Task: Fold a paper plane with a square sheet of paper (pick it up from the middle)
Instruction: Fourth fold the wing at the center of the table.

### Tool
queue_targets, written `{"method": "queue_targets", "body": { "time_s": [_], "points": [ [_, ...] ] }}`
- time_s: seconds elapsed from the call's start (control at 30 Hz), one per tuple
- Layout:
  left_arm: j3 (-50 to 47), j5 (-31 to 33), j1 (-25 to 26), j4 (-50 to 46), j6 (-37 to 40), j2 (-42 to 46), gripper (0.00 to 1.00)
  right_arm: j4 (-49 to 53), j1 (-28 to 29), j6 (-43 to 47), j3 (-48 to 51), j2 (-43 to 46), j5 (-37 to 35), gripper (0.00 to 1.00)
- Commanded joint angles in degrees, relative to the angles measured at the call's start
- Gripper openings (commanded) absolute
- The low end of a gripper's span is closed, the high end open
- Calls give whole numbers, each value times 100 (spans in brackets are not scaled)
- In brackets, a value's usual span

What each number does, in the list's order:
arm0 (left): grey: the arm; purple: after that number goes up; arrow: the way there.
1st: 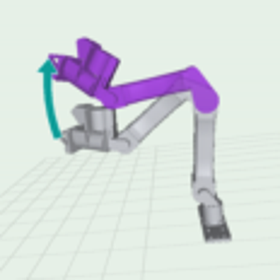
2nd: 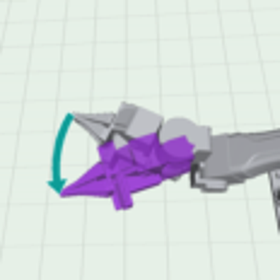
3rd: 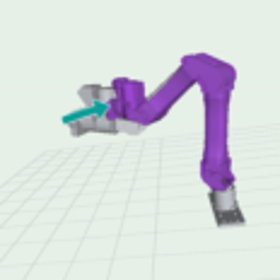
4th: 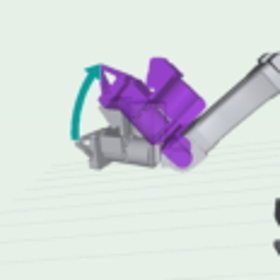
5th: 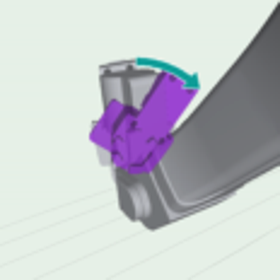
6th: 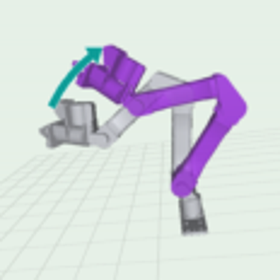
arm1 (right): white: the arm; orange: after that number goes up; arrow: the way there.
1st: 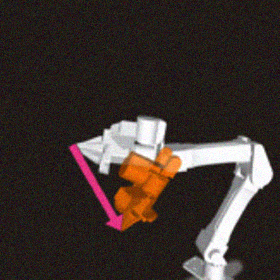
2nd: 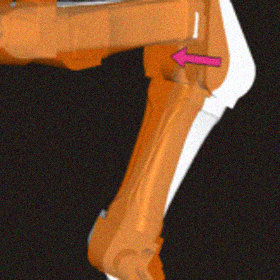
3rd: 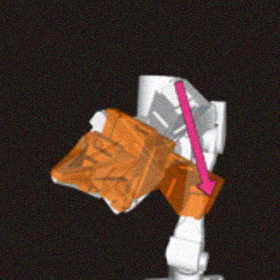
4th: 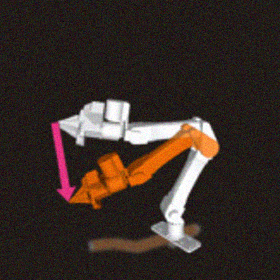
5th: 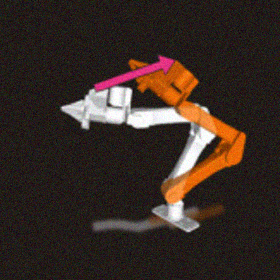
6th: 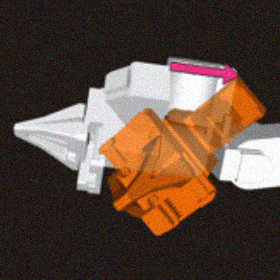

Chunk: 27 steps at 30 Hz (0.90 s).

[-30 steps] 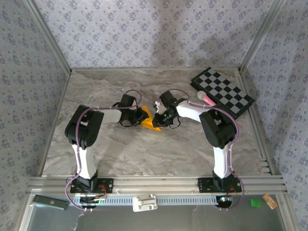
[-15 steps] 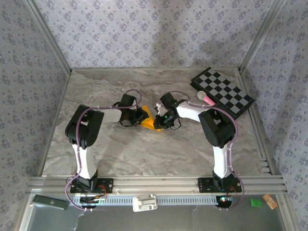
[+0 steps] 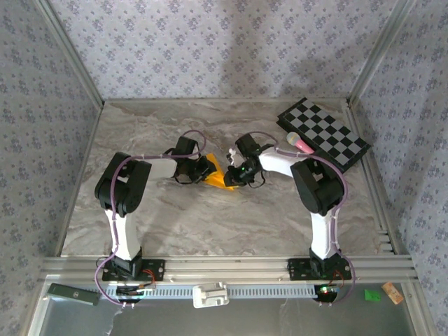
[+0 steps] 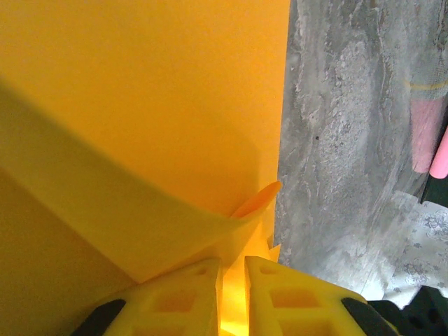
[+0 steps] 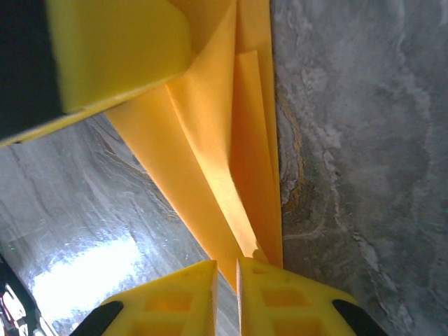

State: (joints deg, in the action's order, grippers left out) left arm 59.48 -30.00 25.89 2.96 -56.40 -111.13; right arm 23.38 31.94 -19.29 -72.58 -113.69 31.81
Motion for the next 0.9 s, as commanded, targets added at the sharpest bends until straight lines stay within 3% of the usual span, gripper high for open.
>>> {"method": "queue_targets", "body": {
  "time_s": [0.0, 0.87],
  "points": [
    [11, 143, -14, -305, 112, -163, 17, -89, -56, -127, -115, 249, -18, 17],
    [10, 161, -14, -355, 68, -250, 16, 392, 54, 34, -236, -418, 415, 19]
  ]
}}
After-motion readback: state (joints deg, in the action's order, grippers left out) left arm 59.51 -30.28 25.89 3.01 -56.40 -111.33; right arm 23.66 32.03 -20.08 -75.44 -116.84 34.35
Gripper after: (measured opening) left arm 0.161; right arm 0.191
